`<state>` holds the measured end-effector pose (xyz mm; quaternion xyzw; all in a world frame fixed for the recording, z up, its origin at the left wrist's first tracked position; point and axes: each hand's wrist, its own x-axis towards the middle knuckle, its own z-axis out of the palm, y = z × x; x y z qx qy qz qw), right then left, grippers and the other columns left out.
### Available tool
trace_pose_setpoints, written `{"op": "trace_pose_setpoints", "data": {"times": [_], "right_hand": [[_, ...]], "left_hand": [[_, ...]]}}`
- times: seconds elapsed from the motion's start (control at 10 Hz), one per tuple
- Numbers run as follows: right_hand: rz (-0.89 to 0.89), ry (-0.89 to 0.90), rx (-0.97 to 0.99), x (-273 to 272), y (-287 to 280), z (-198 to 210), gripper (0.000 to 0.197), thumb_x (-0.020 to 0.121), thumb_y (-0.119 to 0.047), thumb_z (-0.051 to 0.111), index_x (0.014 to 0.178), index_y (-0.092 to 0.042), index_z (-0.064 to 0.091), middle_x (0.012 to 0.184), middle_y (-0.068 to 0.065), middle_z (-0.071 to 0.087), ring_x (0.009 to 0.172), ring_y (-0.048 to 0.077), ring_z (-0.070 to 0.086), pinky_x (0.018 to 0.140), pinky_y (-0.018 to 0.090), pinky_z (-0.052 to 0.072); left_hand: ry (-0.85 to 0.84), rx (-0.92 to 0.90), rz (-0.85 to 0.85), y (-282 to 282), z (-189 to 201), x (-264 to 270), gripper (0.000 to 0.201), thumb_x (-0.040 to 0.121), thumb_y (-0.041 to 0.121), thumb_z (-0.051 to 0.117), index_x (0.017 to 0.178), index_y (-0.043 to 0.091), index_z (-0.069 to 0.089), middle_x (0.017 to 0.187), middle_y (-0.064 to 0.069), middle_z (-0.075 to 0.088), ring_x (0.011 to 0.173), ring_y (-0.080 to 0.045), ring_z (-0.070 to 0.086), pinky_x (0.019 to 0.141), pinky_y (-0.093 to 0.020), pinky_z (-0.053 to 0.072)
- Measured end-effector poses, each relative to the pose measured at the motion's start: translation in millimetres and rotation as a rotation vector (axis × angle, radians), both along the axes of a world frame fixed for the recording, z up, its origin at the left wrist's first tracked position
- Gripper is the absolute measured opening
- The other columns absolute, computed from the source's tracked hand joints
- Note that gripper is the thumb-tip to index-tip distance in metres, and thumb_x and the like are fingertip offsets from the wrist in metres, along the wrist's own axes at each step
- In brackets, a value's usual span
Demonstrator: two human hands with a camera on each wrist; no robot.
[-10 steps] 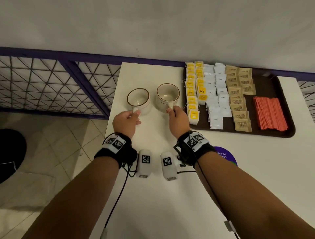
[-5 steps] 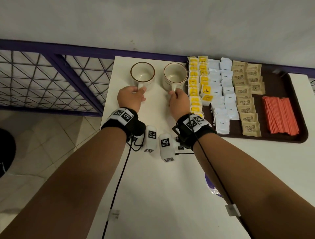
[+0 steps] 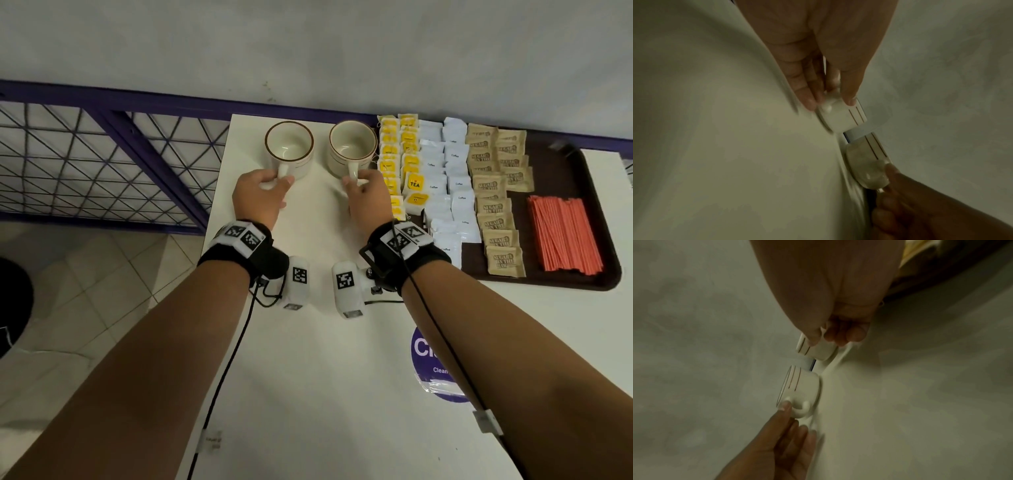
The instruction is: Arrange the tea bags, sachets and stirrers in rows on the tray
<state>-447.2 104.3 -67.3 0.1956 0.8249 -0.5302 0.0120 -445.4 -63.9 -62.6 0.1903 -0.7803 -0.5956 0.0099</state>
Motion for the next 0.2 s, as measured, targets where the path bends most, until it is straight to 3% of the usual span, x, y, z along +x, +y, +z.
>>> {"op": "trace_pose_setpoints", "data": {"times": [0.1,0.2], "right_hand": [[0.063,0.060,-0.034,33.4,7.0,19.1,0.030,0.087,-0.033,0.061,0.107,-0.016,0.045,0.072,0.004,0.051,0.063,0.021,0.052,0.063,0.035,0.045],[0.257,0.085,-0.155,109.7,29.7,41.8,0.011,0.090,-0.026,0.059,0.085,-0.018,0.052,0.055,0.001,0.044,0.047,0.013,0.042,0.051,0.024,0.038]], "left_hand": [[0.008,-0.019,0.026,-13.0,6.5,27.4,0.030,0.080,0.034,0.070,0.106,0.023,0.060,0.111,-0.003,0.058,0.084,-0.018,0.063,0.055,-0.022,0.053],[-0.068,0.096,0.058,-38.5,11.9,97.3,0.014,0.081,0.030,0.065,0.091,0.020,0.066,0.087,-0.001,0.067,0.074,-0.020,0.061,0.062,-0.028,0.053]]}}
